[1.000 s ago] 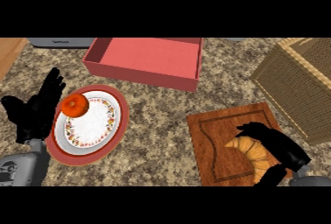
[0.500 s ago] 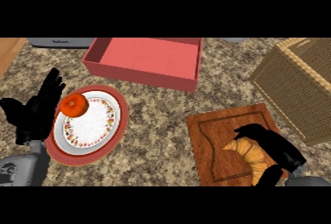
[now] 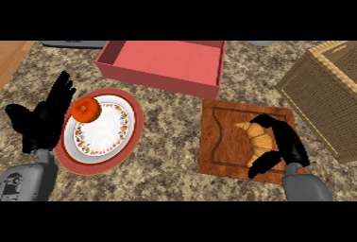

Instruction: Pick the croissant from the cutting board and place it in the basket

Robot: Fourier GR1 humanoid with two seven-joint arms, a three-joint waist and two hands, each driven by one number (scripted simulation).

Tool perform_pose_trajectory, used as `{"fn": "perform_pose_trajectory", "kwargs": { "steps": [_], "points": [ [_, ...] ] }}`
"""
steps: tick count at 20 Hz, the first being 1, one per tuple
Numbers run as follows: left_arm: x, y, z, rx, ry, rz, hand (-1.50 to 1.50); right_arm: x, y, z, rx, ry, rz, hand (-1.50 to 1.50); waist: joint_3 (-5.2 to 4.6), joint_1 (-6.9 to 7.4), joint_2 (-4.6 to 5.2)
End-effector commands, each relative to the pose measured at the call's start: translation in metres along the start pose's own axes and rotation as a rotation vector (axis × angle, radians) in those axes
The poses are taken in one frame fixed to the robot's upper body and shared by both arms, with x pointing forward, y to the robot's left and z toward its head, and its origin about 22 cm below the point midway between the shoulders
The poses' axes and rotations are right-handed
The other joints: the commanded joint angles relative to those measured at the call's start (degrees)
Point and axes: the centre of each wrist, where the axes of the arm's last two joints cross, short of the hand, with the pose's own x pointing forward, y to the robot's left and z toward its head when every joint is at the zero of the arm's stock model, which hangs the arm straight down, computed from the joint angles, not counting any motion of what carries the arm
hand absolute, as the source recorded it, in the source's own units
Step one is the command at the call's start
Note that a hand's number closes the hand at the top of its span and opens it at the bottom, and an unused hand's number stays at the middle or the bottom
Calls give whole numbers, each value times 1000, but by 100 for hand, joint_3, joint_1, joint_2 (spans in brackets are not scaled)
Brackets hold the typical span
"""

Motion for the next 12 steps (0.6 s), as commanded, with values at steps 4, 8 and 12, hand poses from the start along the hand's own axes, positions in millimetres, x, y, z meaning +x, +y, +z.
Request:
{"fn": "perform_pose_trajectory", "kwargs": {
  "steps": [4,8,12],
  "points": [
    [5,-12,-6,-26,-15,-10,0,72,15,-32,-382,14,-323,150,159,242,111],
    [-6,-19,-7,-14,13,-5,0,127,28,-38,-545,-63,-403,150,130,165,84],
    [-10,-19,-8,8,20,-12,0,186,28,-50,-648,-83,-363,150,110,-32,36]
  ]
}}
